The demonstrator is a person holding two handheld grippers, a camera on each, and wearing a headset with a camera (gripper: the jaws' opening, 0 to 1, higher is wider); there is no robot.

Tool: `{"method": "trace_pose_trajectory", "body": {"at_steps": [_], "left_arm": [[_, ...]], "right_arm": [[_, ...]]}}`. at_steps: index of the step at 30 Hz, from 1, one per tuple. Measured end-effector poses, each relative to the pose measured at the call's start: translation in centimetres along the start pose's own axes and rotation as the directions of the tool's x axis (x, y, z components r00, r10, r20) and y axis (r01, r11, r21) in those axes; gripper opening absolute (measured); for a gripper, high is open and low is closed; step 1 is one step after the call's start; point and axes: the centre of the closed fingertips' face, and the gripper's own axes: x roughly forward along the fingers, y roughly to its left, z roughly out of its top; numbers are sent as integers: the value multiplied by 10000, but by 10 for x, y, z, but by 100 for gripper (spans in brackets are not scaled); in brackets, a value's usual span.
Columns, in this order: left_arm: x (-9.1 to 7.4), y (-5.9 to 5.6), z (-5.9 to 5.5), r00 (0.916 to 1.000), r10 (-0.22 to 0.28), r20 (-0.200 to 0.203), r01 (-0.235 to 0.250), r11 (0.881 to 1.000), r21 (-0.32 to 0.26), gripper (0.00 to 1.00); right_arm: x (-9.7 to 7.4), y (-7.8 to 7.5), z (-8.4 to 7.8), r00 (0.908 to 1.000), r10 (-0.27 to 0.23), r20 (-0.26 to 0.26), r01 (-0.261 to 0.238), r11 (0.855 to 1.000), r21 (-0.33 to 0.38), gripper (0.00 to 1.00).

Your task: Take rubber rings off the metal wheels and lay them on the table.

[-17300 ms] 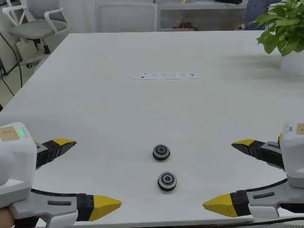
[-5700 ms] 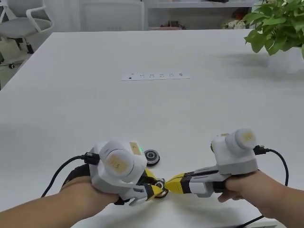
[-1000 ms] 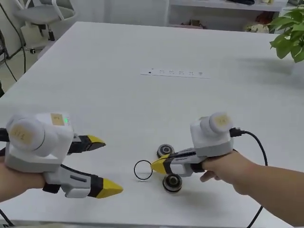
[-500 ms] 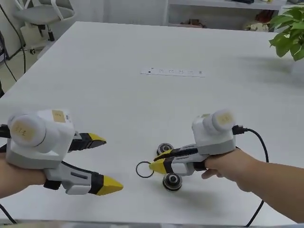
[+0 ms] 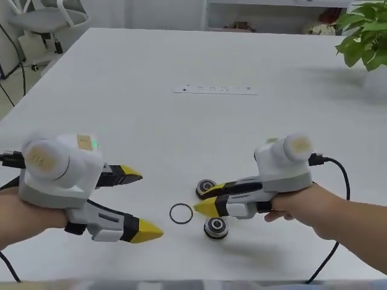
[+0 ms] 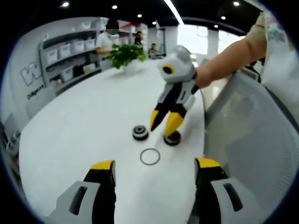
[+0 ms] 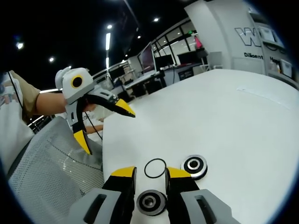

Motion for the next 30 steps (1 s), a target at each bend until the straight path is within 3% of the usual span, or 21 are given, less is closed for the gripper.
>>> {"method": "trace_pose_trajectory", "body": {"at_steps": [14, 30], "left_arm": [[19, -7, 11, 9990, -443, -102, 446, 9987, 234, 66], [40, -13, 17, 9966, -813, -153, 818, 9960, 357, 63]], "right_arm": [[-30, -4, -7, 9988, -255, 417, 249, 9996, 152, 26], [-37, 0, -23, 9991, -243, 348, 244, 9997, -14, 28]]}}
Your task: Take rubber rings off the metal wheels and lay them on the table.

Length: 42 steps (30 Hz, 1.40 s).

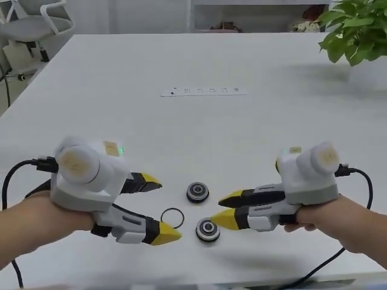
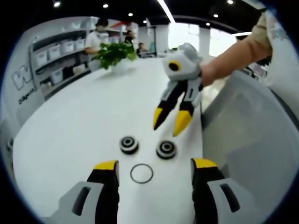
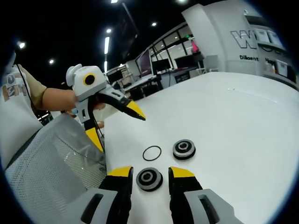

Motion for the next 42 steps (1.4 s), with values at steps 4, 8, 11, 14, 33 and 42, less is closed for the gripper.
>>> {"method": "trace_pose_trajectory", "body": {"at_steps": [4, 8, 11, 14, 33, 42], "left_arm": [[5, 0, 0, 10000, -66, -13, 66, 10000, 0, 61], [10, -3, 1, 9999, -138, -10, 138, 9999, -2, 60], [15, -5, 1, 9998, -217, -26, 217, 9998, -4, 58], [19, -7, 1, 9996, -279, -42, 278, 9996, -11, 57], [42, -19, -9, 9969, -659, -437, 655, 9978, -100, 47], [50, -22, -10, 9954, -831, -477, 822, 9964, -216, 43]], "right_arm": [[0, 0, -8, 9999, 14, -149, -16, 9999, -134, 29], [0, 0, -14, 9997, 7, -246, -12, 9998, -204, 29], [-1, 0, -18, 9995, -11, -305, 3, 9996, -265, 29], [-1, 0, -20, 9994, -18, -339, 8, 9995, -302, 29], [7, 2, -37, 9979, 54, -648, -97, 9977, -670, 24], [11, 3, -40, 9966, 132, -814, -219, 9941, -1066, 21]]}}
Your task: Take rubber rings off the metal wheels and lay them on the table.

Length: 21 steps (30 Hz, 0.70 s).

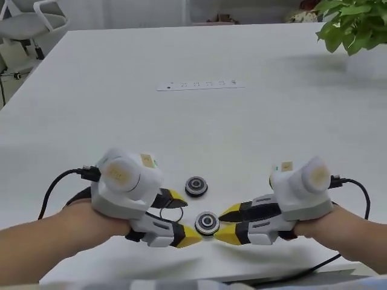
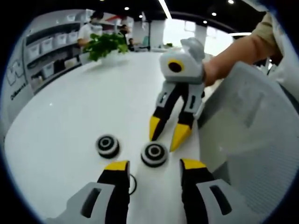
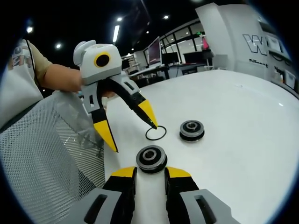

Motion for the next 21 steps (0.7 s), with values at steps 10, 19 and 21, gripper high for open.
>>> {"method": "trace_pose_trajectory", "body": {"at_steps": [10, 19, 21], "left_arm": [[10, -4, 5, 9999, -149, 79, 149, 9999, -13, 37], [19, -6, 5, 9998, -213, -23, 213, 9997, 78, 32], [20, -6, 6, 9998, -216, -3, 216, 9998, 51, 31]], "right_arm": [[2, -2, -1, 10000, -54, -47, 53, 9998, -183, 18], [2, -2, -1, 10000, -81, -23, 81, 9996, -255, 18], [2, -2, -1, 10000, -86, -18, 86, 9996, -256, 18]]}}
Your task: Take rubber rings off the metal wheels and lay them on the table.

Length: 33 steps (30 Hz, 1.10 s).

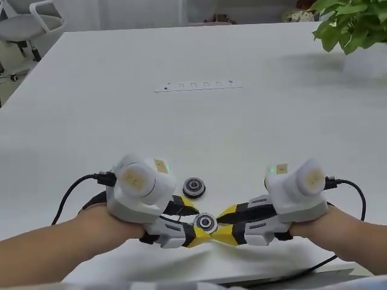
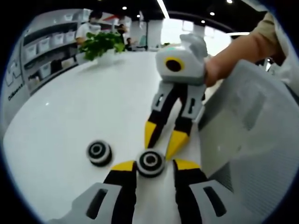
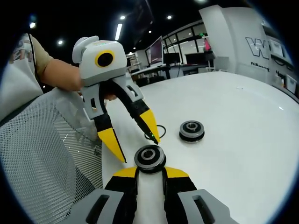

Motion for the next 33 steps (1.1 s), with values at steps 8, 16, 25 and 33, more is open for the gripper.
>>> {"method": "trace_pose_trajectory", "body": {"at_steps": [8, 16, 25, 33], "left_arm": [[3, 0, 1, 10000, 37, 15, -38, 9999, 162, 24], [4, 3, 0, 9993, 371, 17, -371, 9979, 537, 16], [5, 3, -1, 9982, 589, 92, -595, 9940, 917, 14], [5, 3, 0, 9973, 714, 145, -725, 9933, 897, 14]], "right_arm": [[0, 0, 0, 10000, -9, 17, 9, 10000, -12, 18], [0, 0, 0, 10000, -45, 16, 45, 10000, -58, 17], [-2, 0, -2, 9998, -169, -86, 167, 9997, -197, 13], [-2, 1, -2, 9995, -258, -181, 253, 9993, -272, 11]]}}
